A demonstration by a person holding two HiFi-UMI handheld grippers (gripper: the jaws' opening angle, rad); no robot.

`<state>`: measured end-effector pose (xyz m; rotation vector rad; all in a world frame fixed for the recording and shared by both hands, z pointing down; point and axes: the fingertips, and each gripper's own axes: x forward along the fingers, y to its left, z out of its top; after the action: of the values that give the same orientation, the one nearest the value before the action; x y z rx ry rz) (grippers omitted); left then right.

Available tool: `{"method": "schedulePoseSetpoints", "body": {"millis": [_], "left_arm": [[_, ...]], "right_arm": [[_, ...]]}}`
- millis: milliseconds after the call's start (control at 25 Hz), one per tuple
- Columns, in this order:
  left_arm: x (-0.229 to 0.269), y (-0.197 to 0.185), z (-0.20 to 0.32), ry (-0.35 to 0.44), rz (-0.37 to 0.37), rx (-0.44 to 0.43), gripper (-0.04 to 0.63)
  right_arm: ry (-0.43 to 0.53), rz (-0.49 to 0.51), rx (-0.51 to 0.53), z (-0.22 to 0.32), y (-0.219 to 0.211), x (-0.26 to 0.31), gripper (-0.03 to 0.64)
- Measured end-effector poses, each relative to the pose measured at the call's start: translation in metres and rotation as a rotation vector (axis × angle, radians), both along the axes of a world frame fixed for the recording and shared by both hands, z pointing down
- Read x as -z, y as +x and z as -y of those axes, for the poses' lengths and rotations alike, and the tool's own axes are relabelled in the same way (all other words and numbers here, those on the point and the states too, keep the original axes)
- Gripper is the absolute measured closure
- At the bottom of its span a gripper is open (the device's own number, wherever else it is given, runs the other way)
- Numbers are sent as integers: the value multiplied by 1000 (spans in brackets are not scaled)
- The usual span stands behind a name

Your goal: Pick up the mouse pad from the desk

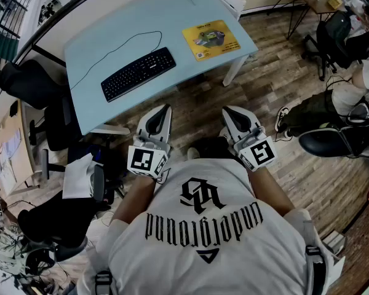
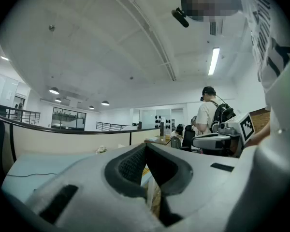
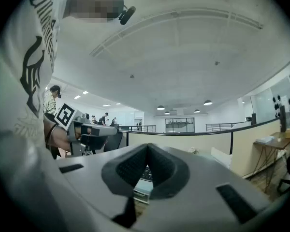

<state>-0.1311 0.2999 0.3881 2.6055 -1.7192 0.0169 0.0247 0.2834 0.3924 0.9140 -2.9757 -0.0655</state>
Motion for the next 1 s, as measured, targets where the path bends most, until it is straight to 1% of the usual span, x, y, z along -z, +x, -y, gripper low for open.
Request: {"method": "schedulePoseSetpoints", "body": {"millis": [120, 280, 400, 600, 760, 880, 1000], "left_arm": [[1, 1, -4, 0, 0, -3, 588], [2, -3, 0, -9, -28, 8, 588], [2, -3, 4, -6, -20, 7, 588], [1, -3, 14, -22, -54, 21, 588], [-2, 4, 24, -28, -53, 7, 588], [-5, 11, 33, -38, -52, -3, 588], [-10, 17, 45, -48, -46, -6, 588]], "right_arm": [[-8, 9, -4, -2, 1, 2, 612], [-17, 18, 34, -1, -4, 4, 612], [-15, 18, 42, 3, -6, 5, 612], [-17, 17, 36, 13, -1, 4, 612], [-44, 24, 34, 22, 6, 6, 612], [-28, 28, 50, 28, 9, 9, 612], [-34, 32, 55, 38, 11, 6, 611]]}}
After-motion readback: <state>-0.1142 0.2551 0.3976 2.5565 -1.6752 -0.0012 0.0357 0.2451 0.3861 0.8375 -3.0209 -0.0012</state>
